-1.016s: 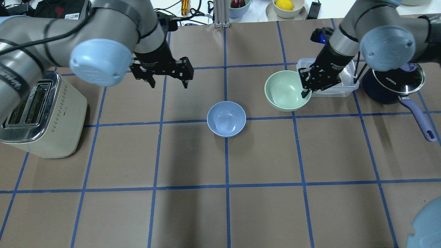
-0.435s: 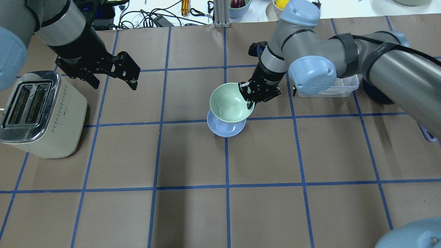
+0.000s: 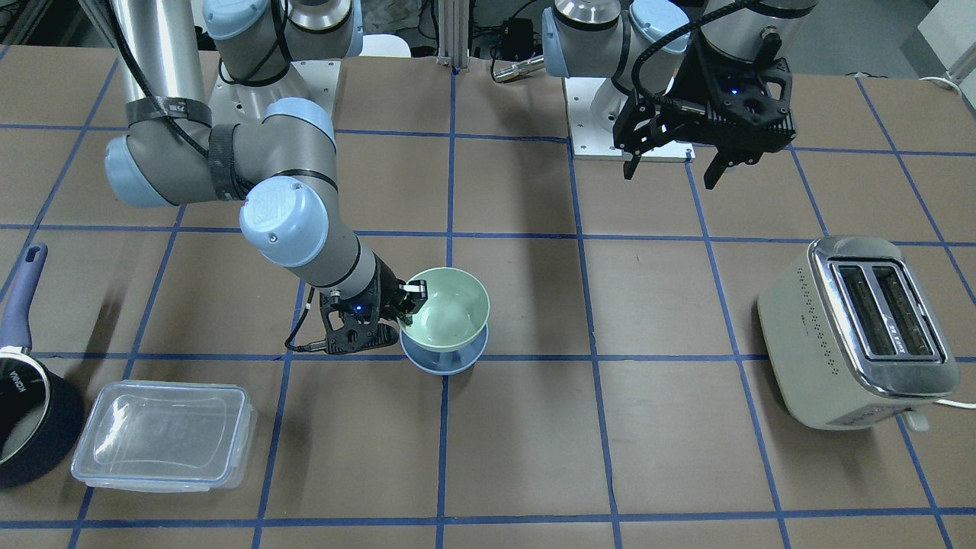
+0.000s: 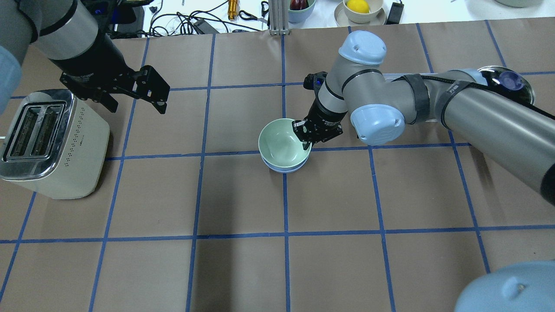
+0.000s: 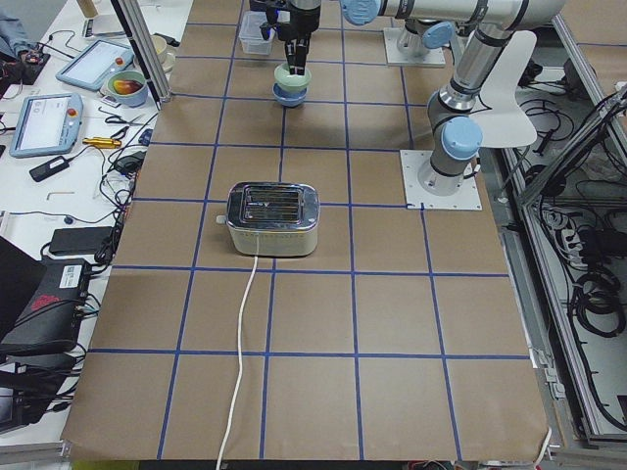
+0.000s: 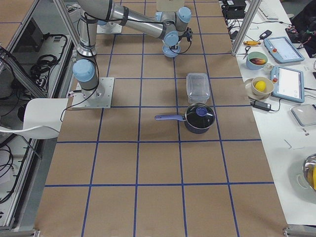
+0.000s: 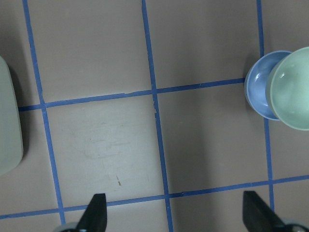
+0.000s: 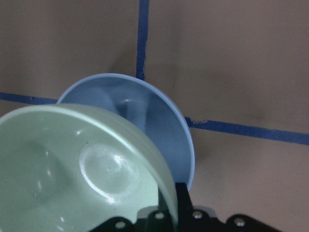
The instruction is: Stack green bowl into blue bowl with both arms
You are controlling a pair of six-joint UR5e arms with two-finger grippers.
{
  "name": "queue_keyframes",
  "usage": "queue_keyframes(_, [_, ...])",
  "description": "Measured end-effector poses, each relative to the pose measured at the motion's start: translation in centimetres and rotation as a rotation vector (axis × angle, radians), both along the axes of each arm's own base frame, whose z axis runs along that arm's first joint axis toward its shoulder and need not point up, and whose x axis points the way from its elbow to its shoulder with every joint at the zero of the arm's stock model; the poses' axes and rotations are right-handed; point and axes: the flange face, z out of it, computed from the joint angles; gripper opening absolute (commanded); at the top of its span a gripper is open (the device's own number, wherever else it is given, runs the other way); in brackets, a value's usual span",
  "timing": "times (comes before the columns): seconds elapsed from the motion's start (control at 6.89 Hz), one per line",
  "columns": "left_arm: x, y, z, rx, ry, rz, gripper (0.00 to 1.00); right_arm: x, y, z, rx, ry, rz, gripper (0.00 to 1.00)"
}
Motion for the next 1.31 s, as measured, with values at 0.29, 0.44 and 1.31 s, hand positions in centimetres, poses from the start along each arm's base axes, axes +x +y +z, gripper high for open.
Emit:
queue_keyframes(0.29, [0.3, -1.7, 0.6, -0.055, -0.012, -0.002, 1.00, 0.1, 0.2, -0.4, -0.009, -0.014, -0.002, 0.87])
queue_keyframes(0.44, [0.6, -2.1, 0.8, -0.068, -0.031, -0.001, 1.00, 0.1, 0.2, -0.4, -0.012, -0.015, -0.003, 0.99])
queue_keyframes(1.31, [0.8, -2.2, 0.3, -0.060, -0.050, 0.013, 1.00, -8.0, -2.5, 12.3, -0.018, 0.104, -0.121, 1.00])
